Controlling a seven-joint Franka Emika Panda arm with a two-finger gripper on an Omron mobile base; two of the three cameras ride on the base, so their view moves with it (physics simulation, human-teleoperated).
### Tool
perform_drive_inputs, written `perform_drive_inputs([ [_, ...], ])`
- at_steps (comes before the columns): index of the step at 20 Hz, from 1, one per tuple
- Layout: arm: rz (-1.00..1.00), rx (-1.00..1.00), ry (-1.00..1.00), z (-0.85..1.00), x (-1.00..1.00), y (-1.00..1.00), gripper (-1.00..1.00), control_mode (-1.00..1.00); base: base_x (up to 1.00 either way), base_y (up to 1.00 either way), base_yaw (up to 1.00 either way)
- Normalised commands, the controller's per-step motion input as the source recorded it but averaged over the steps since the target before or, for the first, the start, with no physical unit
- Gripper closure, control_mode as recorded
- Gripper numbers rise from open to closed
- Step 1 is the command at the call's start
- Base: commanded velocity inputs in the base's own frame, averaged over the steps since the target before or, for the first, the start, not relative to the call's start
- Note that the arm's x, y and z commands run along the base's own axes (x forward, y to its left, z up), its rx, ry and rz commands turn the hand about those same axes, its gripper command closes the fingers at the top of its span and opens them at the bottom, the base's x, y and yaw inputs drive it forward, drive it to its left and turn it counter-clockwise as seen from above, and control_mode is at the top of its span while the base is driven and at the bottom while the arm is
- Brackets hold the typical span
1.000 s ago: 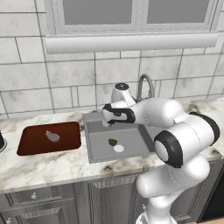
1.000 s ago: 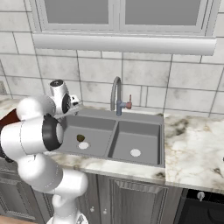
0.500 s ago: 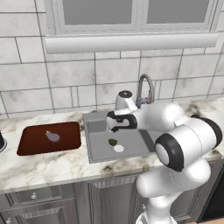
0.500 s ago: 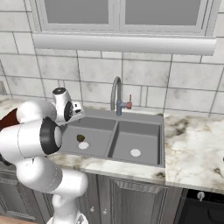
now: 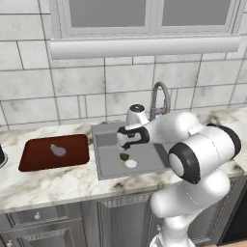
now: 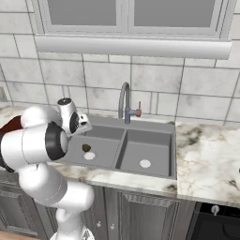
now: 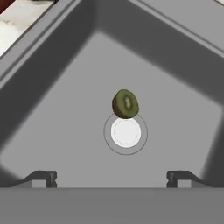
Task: Pick up all produce items and place them in the sink. Turn on the sink faucet to wash them. Then turn the sink off and put them in the tray.
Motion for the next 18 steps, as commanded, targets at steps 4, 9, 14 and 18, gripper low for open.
perform_drive_inputs([
  [4, -0.10, 0.00, 0.02, -0.29, 0.14, 0.16, -1.00, -1.00, 0.00, 0.00, 0.00],
  [9, -0.13, -0.01, 0.00, -0.39, 0.20, 0.15, -1.00, -1.00, 0.00, 0.00, 0.00],
  [14, -0.12, 0.00, 0.00, -0.39, 0.31, 0.02, -1.00, -1.00, 0.00, 0.00, 0.00],
  [18, -0.10, 0.02, 0.00, -0.23, 0.28, 0.00, -1.00, -1.00, 0.00, 0.00, 0.00],
])
